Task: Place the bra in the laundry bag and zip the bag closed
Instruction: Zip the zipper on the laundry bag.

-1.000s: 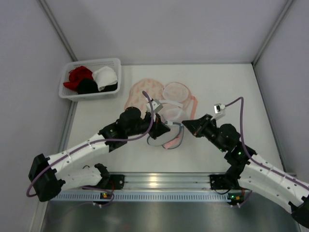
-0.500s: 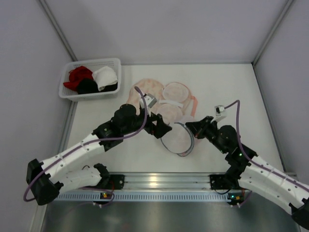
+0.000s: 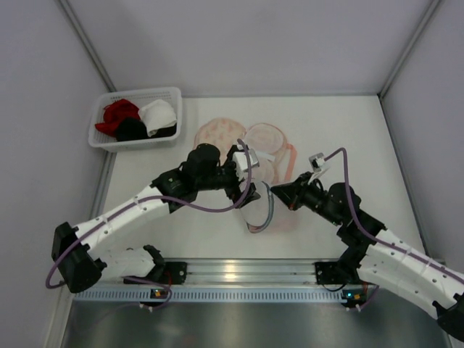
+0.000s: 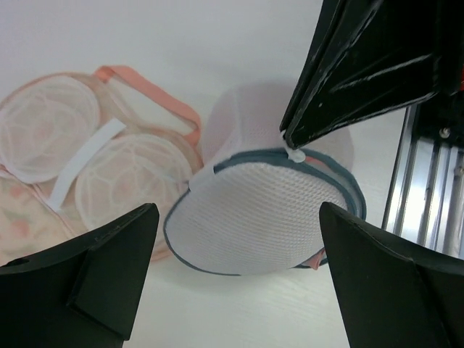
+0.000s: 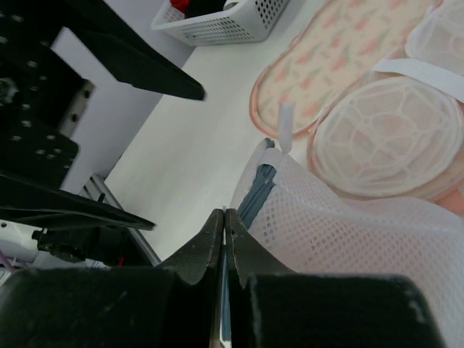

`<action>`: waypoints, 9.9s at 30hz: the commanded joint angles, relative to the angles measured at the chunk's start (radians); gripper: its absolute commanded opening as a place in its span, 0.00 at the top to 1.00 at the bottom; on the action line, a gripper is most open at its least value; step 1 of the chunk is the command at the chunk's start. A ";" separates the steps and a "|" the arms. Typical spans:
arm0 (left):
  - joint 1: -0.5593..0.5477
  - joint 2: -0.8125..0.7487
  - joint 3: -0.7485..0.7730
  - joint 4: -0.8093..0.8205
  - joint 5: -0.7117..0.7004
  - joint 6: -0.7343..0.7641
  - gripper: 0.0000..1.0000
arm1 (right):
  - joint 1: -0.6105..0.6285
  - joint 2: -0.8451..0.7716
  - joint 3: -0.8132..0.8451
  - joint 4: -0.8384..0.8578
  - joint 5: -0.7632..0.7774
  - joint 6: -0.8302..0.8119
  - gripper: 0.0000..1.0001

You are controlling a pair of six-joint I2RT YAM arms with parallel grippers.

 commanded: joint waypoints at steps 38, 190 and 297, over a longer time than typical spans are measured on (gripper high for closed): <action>-0.186 0.122 0.015 0.005 0.026 -0.091 0.34 | -0.014 -0.011 0.109 0.014 -0.022 -0.055 1.00; -0.076 0.102 -0.025 0.173 -0.241 -0.463 1.00 | -0.041 0.064 -0.080 0.400 -0.081 0.411 0.27; -0.037 0.120 0.038 -0.098 0.086 0.087 0.11 | -0.067 0.157 0.162 -0.141 -0.285 -0.020 1.00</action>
